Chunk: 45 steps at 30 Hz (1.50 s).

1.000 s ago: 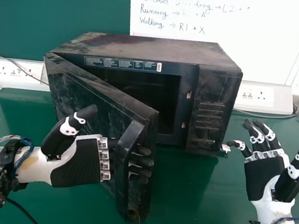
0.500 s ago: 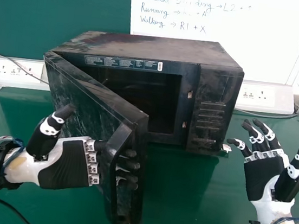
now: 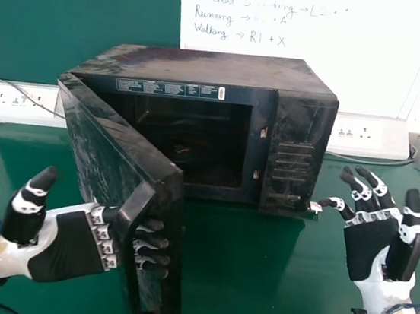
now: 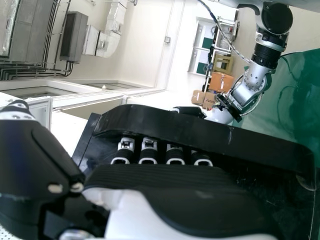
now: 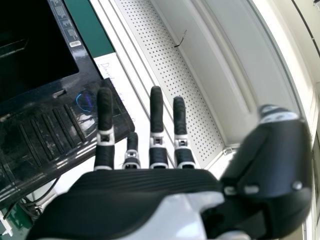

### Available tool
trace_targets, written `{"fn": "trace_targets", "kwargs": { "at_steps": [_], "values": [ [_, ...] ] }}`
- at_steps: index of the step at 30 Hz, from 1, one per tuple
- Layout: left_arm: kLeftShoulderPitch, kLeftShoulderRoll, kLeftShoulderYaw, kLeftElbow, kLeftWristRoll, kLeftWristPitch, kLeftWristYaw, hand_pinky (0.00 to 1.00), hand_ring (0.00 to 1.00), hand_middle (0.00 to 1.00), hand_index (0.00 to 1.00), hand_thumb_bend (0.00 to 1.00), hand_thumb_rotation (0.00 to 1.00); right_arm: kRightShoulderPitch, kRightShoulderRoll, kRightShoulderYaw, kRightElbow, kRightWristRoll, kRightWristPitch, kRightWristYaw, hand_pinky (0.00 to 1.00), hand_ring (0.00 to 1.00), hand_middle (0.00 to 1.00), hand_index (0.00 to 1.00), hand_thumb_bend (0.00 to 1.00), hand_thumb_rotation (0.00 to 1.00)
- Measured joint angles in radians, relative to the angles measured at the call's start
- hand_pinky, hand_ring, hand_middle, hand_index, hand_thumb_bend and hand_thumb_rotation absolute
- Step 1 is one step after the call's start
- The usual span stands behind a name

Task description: Open the door of oven

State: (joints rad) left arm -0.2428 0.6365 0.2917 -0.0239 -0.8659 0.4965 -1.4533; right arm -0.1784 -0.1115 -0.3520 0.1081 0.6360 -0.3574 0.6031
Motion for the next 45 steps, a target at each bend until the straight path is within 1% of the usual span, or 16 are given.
{"fn": "trace_targets", "kwargs": {
  "at_steps": [6, 9, 11, 16, 19, 22, 25, 27, 30, 33, 34, 36, 37, 39, 42, 45],
  "values": [
    [0.121, 0.008, 0.147, -0.086, 0.000, 0.000, -0.001, 0.37, 0.49, 0.58, 0.67, 1.00, 0.75, -0.006, -0.008, 0.000, 0.000, -0.001, 0.002, -0.001, 0.81, 0.90, 0.98, 0.98, 1.00, 0.87],
    [0.181, 0.010, 0.238, -0.118, 0.001, -0.019, -0.002, 0.33, 0.47, 0.57, 0.66, 1.00, 0.85, -0.007, -0.014, -0.001, 0.001, -0.002, 0.002, -0.002, 0.80, 0.89, 0.98, 0.97, 1.00, 0.86],
    [0.207, 0.012, 0.292, -0.135, 0.007, -0.046, -0.004, 0.32, 0.46, 0.56, 0.65, 1.00, 0.86, -0.010, -0.017, -0.001, 0.004, -0.002, 0.002, -0.002, 0.80, 0.89, 0.98, 0.97, 1.00, 0.85],
    [0.261, 0.045, 0.402, -0.174, 0.029, -0.065, -0.013, 0.28, 0.41, 0.51, 0.56, 1.00, 0.76, -0.020, -0.018, -0.001, 0.011, 0.000, 0.002, 0.001, 0.82, 0.90, 0.98, 0.96, 1.00, 0.84],
    [0.313, 0.046, 0.468, -0.194, 0.030, -0.063, -0.009, 0.28, 0.44, 0.53, 0.53, 1.00, 0.68, -0.025, -0.021, -0.004, 0.014, 0.001, 0.003, 0.004, 0.82, 0.91, 0.98, 0.95, 1.00, 0.83],
    [0.381, 0.046, 0.555, -0.221, 0.029, -0.061, 0.016, 0.25, 0.42, 0.50, 0.48, 0.98, 0.69, -0.028, -0.028, -0.004, 0.014, 0.001, 0.005, 0.005, 0.83, 0.92, 0.98, 0.95, 1.00, 0.81],
    [0.455, 0.045, 0.656, -0.248, 0.030, -0.061, 0.045, 0.23, 0.39, 0.47, 0.46, 0.84, 0.66, -0.029, -0.036, -0.006, 0.014, 0.003, 0.008, 0.006, 0.82, 0.91, 0.99, 0.96, 1.00, 0.82],
    [0.482, 0.045, 0.696, -0.249, 0.030, -0.061, 0.052, 0.25, 0.40, 0.48, 0.51, 0.80, 0.57, -0.029, -0.042, -0.009, 0.014, 0.003, 0.008, 0.006, 0.82, 0.91, 0.99, 0.96, 1.00, 0.82],
    [0.497, 0.045, 0.713, -0.248, 0.030, -0.061, 0.054, 0.24, 0.38, 0.49, 0.55, 0.66, 0.45, -0.030, -0.047, -0.009, 0.014, 0.004, 0.008, 0.006, 0.82, 0.91, 0.99, 0.95, 1.00, 0.81],
    [0.496, 0.048, 0.714, -0.233, 0.030, -0.060, 0.045, 0.23, 0.36, 0.49, 0.57, 0.54, 0.50, -0.032, -0.048, -0.009, 0.014, 0.006, 0.008, 0.006, 0.80, 0.90, 0.98, 0.95, 1.00, 0.81],
    [0.496, 0.049, 0.714, -0.224, 0.030, -0.059, 0.040, 0.24, 0.40, 0.51, 0.59, 0.55, 0.44, -0.032, -0.048, -0.009, 0.014, 0.006, 0.009, 0.007, 0.80, 0.90, 0.98, 0.95, 1.00, 0.81],
    [0.496, 0.049, 0.714, -0.196, 0.026, -0.049, 0.026, 0.29, 0.53, 0.62, 0.58, 0.70, 0.25, -0.032, -0.048, -0.010, 0.014, 0.006, 0.009, 0.010, 0.80, 0.90, 0.98, 0.94, 1.00, 0.81],
    [0.496, 0.050, 0.714, -0.180, 0.023, -0.038, 0.020, 0.33, 0.57, 0.66, 0.59, 0.73, 0.19, -0.032, -0.048, -0.010, 0.014, 0.006, 0.009, 0.010, 0.80, 0.90, 0.98, 0.94, 1.00, 0.81],
    [0.496, 0.055, 0.714, -0.148, 0.017, -0.013, 0.007, 0.35, 0.62, 0.69, 0.60, 0.72, 0.20, -0.032, -0.049, -0.010, 0.014, 0.007, 0.009, 0.012, 0.81, 0.90, 0.97, 0.94, 1.00, 0.81],
    [0.497, 0.085, 0.714, -0.099, 0.013, -0.005, -0.007, 0.31, 0.54, 0.60, 0.58, 0.77, 0.11, -0.033, -0.050, -0.014, 0.018, 0.007, 0.009, 0.017, 0.80, 0.90, 0.97, 0.95, 1.00, 0.81],
    [0.519, 0.130, 0.716, -0.053, 0.001, -0.005, -0.021, 0.24, 0.37, 0.45, 0.58, 0.69, 0.15, -0.033, -0.053, -0.017, 0.024, 0.007, 0.009, 0.019, 0.80, 0.89, 0.97, 0.94, 1.00, 0.80]
  ]
}}
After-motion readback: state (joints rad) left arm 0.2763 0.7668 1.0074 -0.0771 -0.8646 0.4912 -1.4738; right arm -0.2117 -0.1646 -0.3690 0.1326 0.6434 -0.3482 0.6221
